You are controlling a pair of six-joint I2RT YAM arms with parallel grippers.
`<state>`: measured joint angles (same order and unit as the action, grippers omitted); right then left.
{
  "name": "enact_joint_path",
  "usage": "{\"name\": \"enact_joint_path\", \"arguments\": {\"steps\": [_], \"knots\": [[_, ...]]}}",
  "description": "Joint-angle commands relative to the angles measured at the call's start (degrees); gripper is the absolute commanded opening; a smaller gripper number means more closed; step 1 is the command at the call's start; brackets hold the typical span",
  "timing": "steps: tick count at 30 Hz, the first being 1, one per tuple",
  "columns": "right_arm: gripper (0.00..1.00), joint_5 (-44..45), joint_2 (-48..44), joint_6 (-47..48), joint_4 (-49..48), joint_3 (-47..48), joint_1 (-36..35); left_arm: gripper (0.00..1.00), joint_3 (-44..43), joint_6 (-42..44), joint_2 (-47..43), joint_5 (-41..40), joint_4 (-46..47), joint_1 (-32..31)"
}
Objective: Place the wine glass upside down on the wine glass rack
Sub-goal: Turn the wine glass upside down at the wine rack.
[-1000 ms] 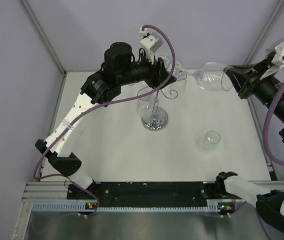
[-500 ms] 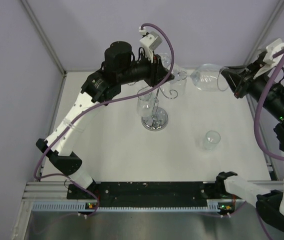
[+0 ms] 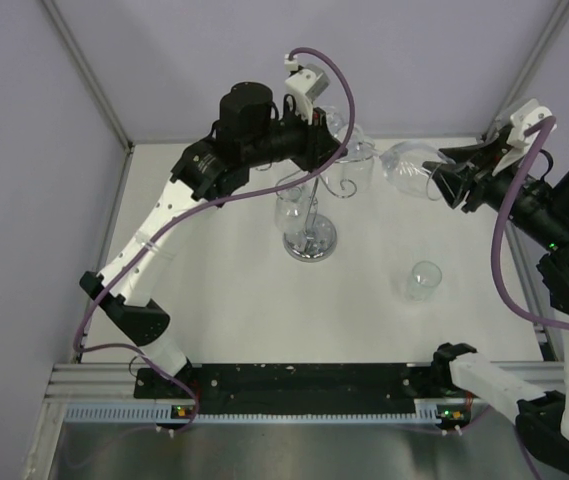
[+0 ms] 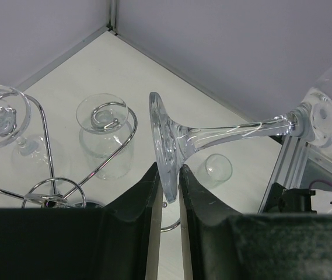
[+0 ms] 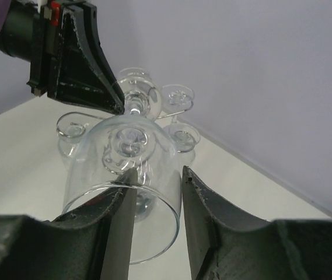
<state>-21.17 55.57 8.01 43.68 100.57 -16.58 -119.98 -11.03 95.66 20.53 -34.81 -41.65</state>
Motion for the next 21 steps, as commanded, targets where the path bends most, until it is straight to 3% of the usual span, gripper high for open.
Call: {"name": "enact_joint_path", "arguments": {"steps": [1,13,21], "knots": [[0.37,-1.68,-0.99,1.04,-2.9,-1.34,0.23,0.0,-3.5,1.36,-0.73,1.44,4.13,-0.19],[0.57,2.18,-2.4,4.91,-0.26,-2.23,0.23,0.0,-3.51,1.45,-2.49,3.1,4.48,2.62],[0.61,3.41,-2.75,6.31,1.41,-2.14,0.32,0.0,-1.92,1.89,-3.81,2.93,5.45,4.55]]}}
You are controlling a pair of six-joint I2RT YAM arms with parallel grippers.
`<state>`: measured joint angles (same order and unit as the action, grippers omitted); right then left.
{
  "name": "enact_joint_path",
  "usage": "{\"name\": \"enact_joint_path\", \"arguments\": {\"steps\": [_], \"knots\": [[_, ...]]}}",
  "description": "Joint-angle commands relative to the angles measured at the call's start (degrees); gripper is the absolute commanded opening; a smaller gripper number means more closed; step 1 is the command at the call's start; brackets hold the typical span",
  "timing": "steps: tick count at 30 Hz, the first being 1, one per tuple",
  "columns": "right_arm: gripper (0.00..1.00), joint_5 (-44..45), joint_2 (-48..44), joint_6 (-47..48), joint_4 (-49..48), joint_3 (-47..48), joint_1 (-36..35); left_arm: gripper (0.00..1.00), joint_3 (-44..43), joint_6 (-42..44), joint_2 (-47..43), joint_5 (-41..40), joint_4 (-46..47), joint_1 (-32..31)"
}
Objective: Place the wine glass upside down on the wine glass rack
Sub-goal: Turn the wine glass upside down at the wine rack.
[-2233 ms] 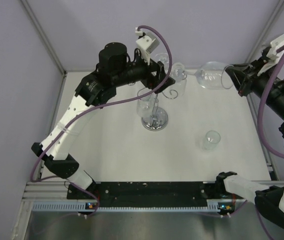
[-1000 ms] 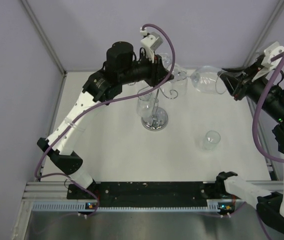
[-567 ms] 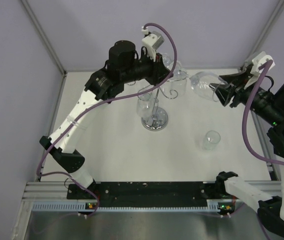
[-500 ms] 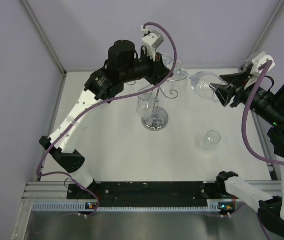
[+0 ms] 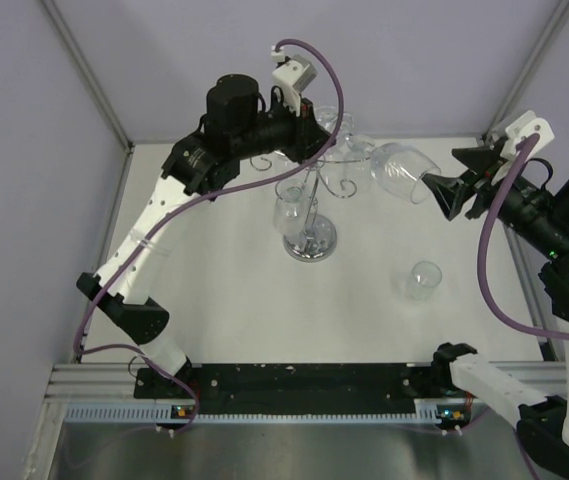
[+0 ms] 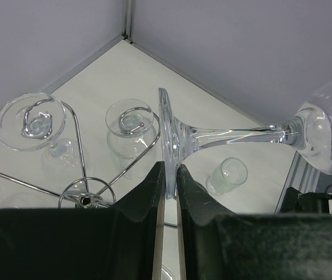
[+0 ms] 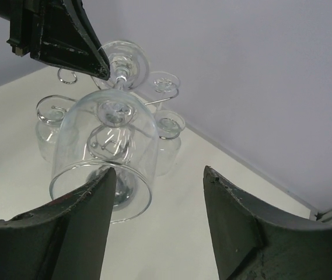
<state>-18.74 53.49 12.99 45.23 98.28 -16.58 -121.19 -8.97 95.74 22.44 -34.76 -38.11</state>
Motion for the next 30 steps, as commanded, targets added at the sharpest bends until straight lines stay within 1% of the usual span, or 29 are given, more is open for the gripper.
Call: {"name": "enact_joint_path", "arguments": {"steps": [1,9,18,21,22,23,26,30], "knots": [[0.61,1.08,-0.67,1.42,0.2,0.16,0.32,0.0,-0.72,-0.26,-3.99,0.94,5.41,1.28],[0.63,2.74,-1.64,2.56,2.05,-0.98,0.23,0.0,-1.33,0.62,-4.34,-2.13,6.11,2.42],[0.64,7.58,-3.49,3.0,3.63,-0.63,0.23,0.0,-2.39,8.44,-4.34,-11.53,5.23,2.25],[0.64,8.63,-4.01,2.91,3.98,-0.63,0.23,0.0,-2.13,12.92,-4.43,-14.6,5.23,1.46],[0.64,9.07,-4.1,2.91,4.07,-0.72,0.32,0.0,-1.95,14.41,-4.6,-15.48,5.23,0.85],[0.64,9.77,-4.45,2.91,4.16,-0.9,0.32,0.0,-1.77,18.25,-5.04,-18.36,5.23,-0.99],[0.64,10.39,-4.63,2.91,4.25,-1.07,0.32,0.0,-1.77,23.2,-5.3,-21.9,5.41,-3.98],[0.64,11.18,-4.8,2.74,4.34,-0.9,0.32,0.0,-0.37,30.92,-5.74,-29.19,6.54,-8.99]]}}
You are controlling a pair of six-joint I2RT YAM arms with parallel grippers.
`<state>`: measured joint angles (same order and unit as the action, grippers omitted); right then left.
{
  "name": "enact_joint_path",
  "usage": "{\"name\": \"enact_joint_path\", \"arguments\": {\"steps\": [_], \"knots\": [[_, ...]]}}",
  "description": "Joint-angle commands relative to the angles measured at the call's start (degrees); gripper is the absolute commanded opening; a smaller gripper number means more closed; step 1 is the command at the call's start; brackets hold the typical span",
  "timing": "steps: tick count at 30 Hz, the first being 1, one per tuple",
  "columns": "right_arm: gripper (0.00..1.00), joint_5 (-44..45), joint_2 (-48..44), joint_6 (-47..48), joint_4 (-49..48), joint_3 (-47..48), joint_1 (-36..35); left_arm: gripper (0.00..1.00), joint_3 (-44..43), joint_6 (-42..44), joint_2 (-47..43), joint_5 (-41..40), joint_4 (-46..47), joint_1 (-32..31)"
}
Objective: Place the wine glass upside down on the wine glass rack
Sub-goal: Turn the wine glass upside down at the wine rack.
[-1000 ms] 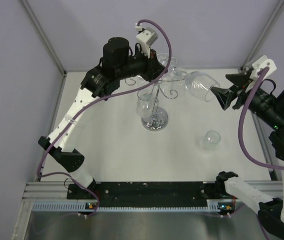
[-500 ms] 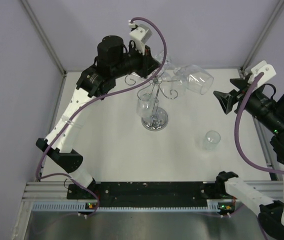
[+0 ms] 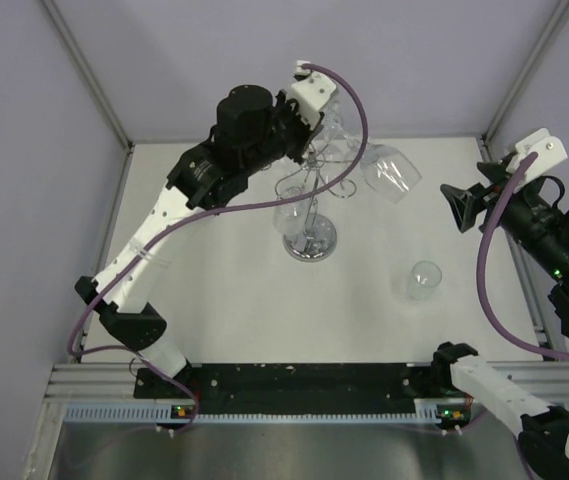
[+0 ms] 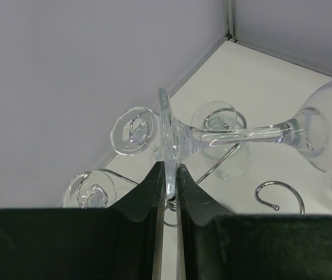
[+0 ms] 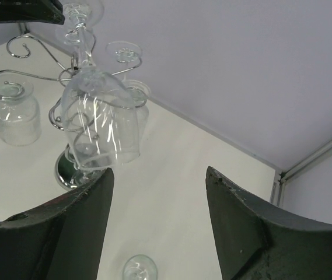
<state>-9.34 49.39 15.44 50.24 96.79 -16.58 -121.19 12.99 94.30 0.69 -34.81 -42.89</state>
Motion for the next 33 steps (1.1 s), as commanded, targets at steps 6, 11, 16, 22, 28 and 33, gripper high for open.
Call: {"name": "enact_joint_path", "arguments": {"steps": [6,11,16,22,28,33], "knots": [[0.64,2.75,-1.13,0.29,-0.67,0.15,0.23,0.0,4.2,20.03,-5.0,-17.2,11.07,-11.58],[0.64,3.19,-1.57,0.47,-0.67,-0.55,0.23,0.0,6.83,27.95,-3.51,-24.05,14.23,-16.25],[0.64,3.28,-1.84,0.47,-0.58,-1.17,0.23,0.0,7.81,32.7,-1.06,-29.24,17.13,-19.33],[0.64,3.54,-2.28,0.73,-0.49,-1.52,0.23,0.0,10.53,37.19,0.62,-32.94,20.83,-21.18],[0.64,3.72,-2.45,1.08,-0.23,-1.78,0.23,0.0,13.16,38.42,0.71,-34.17,22.32,-21.27],[0.64,3.63,-2.45,1.17,-0.32,-2.22,0.32,0.0,15.36,39.39,0.09,-35.05,23.99,-21.27]]}}
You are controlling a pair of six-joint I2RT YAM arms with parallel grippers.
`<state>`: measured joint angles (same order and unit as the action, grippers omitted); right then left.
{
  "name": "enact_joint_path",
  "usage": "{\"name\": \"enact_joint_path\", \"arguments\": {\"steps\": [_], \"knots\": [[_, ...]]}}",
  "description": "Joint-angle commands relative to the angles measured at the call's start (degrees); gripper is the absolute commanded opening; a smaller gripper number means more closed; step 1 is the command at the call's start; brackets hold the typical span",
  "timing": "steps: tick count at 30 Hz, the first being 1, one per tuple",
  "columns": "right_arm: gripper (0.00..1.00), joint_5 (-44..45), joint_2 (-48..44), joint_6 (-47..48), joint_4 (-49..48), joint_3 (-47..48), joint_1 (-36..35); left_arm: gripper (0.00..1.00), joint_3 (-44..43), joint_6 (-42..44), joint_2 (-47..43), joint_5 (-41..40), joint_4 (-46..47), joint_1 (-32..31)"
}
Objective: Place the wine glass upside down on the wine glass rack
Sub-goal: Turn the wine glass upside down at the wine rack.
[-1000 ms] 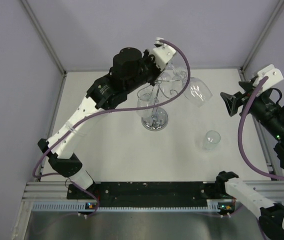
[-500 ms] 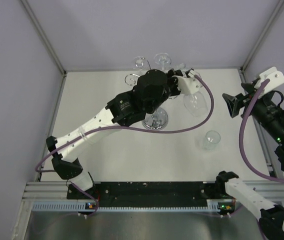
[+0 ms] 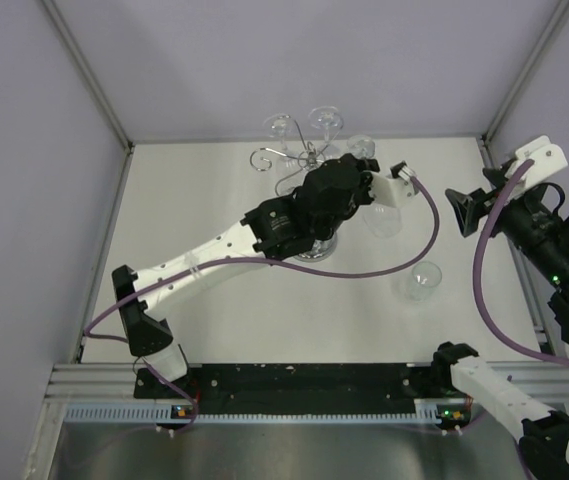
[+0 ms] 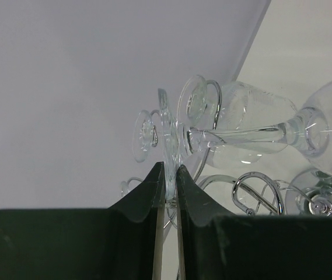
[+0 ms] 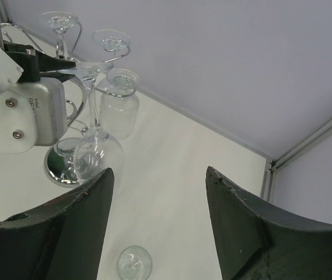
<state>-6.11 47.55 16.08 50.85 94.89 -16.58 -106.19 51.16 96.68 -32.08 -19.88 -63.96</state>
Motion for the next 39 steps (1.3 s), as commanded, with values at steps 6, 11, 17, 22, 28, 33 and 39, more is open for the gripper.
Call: {"name": "enact_joint_path", "arguments": {"steps": [6,11,17,22,28,33,39], "knots": [[0.64,-0.13,-0.79,0.54,-0.93,-0.76,0.23,0.0,2.83,2.54,-3.08,-3.52,9.86,-0.2],[0.64,-0.39,-0.7,0.62,-0.93,-1.2,0.23,0.0,3.89,3.25,-3.87,-4.57,9.77,-0.2],[0.64,-0.66,-1.06,0.54,-1.02,-1.9,0.32,0.0,5.03,4.13,-5.01,-5.63,9.51,-0.2],[0.64,-0.75,-1.14,0.45,-1.02,-2.08,0.32,0.0,5.99,4.13,-6.07,-6.24,8.89,-0.2],[0.64,-1.01,-1.14,0.36,-1.1,-2.43,0.23,0.0,6.52,3.69,-7.3,-6.68,7.31,-0.2],[0.64,-1.36,-1.23,0.18,-1.19,-2.34,0.32,0.0,7.58,4.13,-8.0,-7.12,6.87,-0.2],[0.64,-1.45,-1.06,0.01,-1.19,-2.52,0.23,0.0,8.63,4.21,-8.27,-7.3,7.4,-0.11]]}}
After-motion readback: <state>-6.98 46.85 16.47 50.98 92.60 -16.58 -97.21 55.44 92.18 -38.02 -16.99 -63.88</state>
